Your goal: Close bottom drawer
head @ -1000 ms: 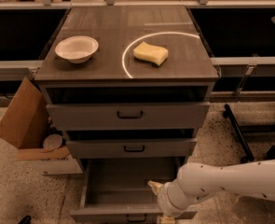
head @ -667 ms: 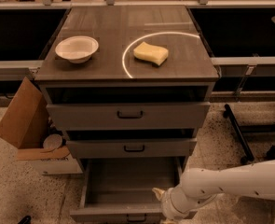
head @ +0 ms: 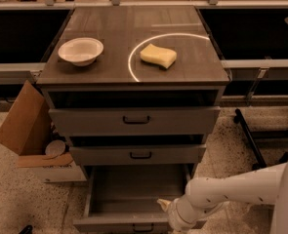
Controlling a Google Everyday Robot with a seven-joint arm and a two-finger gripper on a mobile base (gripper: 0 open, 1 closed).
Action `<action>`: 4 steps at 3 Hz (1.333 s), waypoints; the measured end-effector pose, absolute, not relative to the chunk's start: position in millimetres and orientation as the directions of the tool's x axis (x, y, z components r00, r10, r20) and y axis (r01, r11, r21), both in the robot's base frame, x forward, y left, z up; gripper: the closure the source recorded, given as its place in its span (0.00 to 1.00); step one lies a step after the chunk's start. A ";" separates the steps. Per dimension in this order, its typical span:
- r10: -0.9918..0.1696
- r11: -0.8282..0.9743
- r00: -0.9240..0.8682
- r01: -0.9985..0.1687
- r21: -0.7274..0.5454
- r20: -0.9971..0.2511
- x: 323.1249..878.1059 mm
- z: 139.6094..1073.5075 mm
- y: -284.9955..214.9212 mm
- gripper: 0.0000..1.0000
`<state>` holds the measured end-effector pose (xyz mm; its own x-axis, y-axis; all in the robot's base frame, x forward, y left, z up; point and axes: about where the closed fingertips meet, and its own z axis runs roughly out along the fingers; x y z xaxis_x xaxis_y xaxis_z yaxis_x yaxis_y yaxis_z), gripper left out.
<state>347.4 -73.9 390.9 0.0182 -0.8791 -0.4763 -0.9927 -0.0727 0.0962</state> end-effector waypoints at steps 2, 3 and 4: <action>-0.814 -0.171 0.086 -0.980 0.097 -0.575 346.8 320.6 -99.4 0.00; -0.785 -0.224 0.106 -0.967 0.120 -0.610 342.6 292.3 -111.4 0.00; -0.785 -0.242 0.106 -0.959 0.146 -0.610 337.4 270.4 -120.1 0.15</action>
Offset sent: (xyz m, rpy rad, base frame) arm 0.0002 -0.0488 -0.1143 0.2105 0.0173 0.1375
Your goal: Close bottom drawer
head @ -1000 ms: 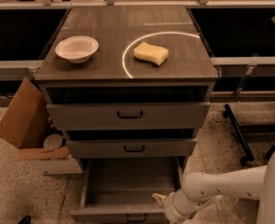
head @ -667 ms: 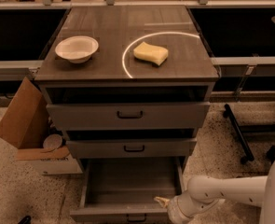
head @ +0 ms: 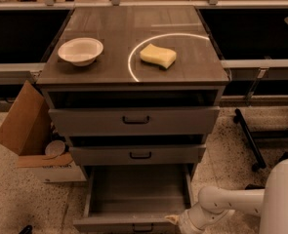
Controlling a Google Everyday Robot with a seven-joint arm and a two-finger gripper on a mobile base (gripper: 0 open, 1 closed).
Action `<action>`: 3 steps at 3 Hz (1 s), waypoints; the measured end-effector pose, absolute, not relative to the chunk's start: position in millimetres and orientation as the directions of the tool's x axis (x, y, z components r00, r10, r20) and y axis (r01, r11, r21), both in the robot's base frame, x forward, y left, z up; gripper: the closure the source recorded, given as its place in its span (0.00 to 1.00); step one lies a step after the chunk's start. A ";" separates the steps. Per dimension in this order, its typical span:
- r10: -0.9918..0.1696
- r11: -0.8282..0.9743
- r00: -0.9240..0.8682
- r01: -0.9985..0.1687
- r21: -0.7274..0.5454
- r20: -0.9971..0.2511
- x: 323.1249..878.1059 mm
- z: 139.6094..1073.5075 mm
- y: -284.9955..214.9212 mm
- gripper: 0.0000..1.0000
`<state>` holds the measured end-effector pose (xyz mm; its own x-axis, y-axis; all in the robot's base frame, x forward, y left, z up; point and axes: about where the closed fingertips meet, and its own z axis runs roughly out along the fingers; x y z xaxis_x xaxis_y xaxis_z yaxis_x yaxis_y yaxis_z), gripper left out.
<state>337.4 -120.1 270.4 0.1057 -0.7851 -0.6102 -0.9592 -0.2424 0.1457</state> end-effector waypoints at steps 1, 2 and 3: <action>-0.801 -0.226 0.094 -0.962 0.153 -0.591 337.1 254.3 -124.7 0.38; -0.827 -0.174 0.055 -0.971 0.161 -0.560 344.9 231.3 -128.7 0.61; -0.828 -0.102 -0.004 -0.982 0.158 -0.560 358.6 206.8 -132.6 0.85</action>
Offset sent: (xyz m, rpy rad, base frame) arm 0.0255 -0.0172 -0.0734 -0.1276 -0.0059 -0.1500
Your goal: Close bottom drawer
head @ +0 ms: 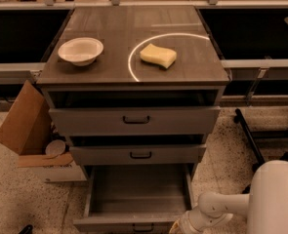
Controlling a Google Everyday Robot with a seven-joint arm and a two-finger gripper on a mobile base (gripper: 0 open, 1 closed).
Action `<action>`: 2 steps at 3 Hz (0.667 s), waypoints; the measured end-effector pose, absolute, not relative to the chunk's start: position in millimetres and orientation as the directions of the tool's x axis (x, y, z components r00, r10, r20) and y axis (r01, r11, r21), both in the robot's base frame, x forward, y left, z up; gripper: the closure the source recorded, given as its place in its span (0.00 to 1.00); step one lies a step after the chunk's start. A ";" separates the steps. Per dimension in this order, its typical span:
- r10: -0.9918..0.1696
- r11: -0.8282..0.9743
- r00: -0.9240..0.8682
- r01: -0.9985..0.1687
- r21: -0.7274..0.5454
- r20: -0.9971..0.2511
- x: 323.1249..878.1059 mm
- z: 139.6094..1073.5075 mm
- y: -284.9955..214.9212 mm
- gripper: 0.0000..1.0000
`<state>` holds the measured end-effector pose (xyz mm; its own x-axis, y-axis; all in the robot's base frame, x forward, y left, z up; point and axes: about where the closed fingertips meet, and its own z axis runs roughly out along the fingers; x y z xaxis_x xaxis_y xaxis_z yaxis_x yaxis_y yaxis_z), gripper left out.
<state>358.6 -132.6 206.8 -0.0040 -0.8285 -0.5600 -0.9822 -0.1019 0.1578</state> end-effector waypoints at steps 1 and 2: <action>-0.836 -0.024 -0.049 -0.992 0.127 -0.546 374.9 194.4 -135.9 1.00; -0.835 0.066 -0.100 -0.994 0.081 -0.541 394.8 184.7 -140.6 1.00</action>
Offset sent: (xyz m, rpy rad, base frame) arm 0.0628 -0.0183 -0.0301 -0.0422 -0.1374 -0.2759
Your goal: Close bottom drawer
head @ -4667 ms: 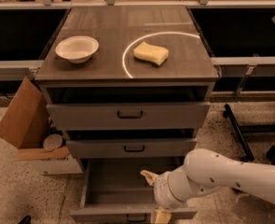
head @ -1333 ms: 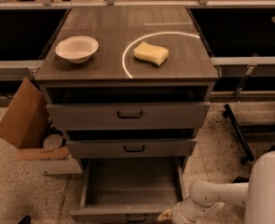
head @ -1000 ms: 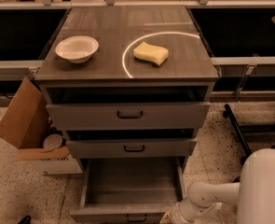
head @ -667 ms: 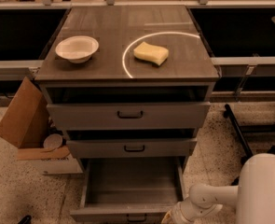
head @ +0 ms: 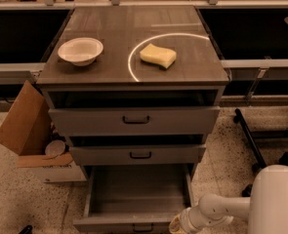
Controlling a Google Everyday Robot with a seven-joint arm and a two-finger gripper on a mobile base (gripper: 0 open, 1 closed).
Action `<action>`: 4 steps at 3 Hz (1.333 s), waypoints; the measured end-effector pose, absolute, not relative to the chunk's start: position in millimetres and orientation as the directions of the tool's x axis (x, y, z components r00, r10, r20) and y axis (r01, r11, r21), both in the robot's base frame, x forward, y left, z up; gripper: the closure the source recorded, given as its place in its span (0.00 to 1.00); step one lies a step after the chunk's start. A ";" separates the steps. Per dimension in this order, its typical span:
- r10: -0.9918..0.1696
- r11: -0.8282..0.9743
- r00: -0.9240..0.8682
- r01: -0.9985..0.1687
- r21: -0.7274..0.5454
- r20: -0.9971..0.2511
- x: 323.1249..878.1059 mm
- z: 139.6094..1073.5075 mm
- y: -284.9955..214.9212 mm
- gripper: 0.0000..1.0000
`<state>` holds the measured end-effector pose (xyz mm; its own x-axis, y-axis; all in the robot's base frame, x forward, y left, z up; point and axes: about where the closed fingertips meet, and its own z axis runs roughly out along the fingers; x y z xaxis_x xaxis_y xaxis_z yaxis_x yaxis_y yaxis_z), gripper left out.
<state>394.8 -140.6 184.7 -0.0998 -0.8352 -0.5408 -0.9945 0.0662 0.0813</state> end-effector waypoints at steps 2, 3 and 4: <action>-0.832 0.189 -0.172 -0.982 0.022 -0.527 424.8 165.5 -133.7 1.00; -0.808 0.215 -0.174 -0.976 -0.007 -0.563 447.4 169.5 -119.0 1.00; -0.808 0.216 -0.174 -0.976 -0.007 -0.563 447.4 169.5 -119.0 1.00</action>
Offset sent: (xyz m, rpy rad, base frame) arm 0.0526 0.0113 -0.0234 -0.0289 -0.1092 -0.2038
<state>447.4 -119.0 169.5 -0.1743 -0.8076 -0.5633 -0.9765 0.2156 -0.0069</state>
